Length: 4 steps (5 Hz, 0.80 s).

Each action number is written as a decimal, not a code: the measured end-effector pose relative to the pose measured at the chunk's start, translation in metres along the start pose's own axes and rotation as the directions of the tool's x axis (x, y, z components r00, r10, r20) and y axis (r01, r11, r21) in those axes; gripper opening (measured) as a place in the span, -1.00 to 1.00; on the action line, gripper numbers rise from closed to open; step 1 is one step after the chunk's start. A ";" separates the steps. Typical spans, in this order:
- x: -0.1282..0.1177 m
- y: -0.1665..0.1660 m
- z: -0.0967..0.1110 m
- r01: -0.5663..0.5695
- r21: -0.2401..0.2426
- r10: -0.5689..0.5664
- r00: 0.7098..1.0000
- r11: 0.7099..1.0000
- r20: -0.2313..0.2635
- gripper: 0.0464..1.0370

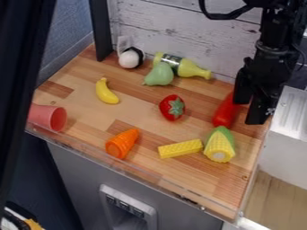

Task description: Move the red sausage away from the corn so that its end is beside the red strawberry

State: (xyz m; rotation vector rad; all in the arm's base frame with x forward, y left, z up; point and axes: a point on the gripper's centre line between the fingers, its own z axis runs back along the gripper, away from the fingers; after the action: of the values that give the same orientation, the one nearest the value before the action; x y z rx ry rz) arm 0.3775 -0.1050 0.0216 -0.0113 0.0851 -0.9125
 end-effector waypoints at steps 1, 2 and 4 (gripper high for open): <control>-0.004 -0.003 -0.014 -0.075 -0.026 0.074 0.997 0.997 -0.030 0.91; -0.004 -0.002 -0.014 -0.160 -0.028 0.159 0.987 0.987 -0.030 0.83; -0.004 -0.002 -0.014 -0.249 -0.029 0.248 0.968 0.968 -0.031 -0.32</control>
State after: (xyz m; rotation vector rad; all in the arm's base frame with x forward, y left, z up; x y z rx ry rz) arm 0.3722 -0.1028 0.0081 -0.0183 0.1240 -0.6603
